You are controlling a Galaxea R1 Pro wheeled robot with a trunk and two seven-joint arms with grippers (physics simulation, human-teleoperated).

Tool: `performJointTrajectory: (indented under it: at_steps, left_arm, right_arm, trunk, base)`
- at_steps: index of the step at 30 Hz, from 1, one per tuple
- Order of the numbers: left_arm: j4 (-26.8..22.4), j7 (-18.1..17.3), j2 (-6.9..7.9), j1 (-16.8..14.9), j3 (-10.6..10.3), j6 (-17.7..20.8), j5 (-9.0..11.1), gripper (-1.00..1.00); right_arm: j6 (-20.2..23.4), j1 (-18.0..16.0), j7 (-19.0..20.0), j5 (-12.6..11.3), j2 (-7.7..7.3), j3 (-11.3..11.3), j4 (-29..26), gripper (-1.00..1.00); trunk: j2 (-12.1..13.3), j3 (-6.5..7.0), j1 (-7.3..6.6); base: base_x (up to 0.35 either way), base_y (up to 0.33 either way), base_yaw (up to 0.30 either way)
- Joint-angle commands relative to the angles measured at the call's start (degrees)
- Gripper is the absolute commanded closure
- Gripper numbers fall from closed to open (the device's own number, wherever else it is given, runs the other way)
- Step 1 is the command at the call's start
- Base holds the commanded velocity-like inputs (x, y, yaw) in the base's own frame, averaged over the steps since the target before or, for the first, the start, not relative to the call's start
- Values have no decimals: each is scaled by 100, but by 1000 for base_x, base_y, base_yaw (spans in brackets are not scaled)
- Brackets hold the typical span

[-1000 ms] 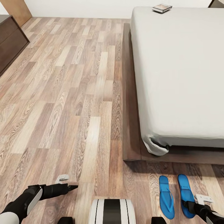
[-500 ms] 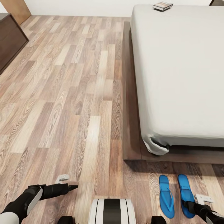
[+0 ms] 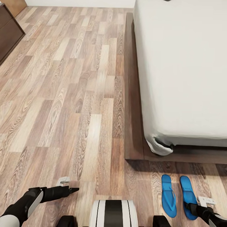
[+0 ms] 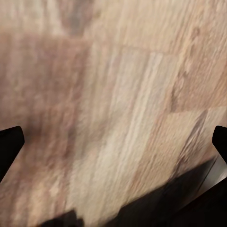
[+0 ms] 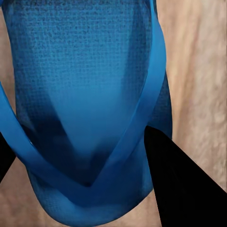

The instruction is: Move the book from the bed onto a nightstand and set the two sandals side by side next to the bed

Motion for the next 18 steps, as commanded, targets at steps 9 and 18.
performJointTrajectory:
  at_steps: [9,18]
  left_arm:
    - [-4,18,7,-1,-37,47,59,-100]
    - [-4,19,-67,-1,-29,47,59,-100]
  right_arm:
    - [-453,-2,48,-42,0,-8,-180,100]
    - [-454,-2,55,-42,0,1,-183,100]
  trunk:
    - [-1,-3,-1]
    - [-12,-180,20]
  base:
    - [0,0,0]
    - [0,0,0]
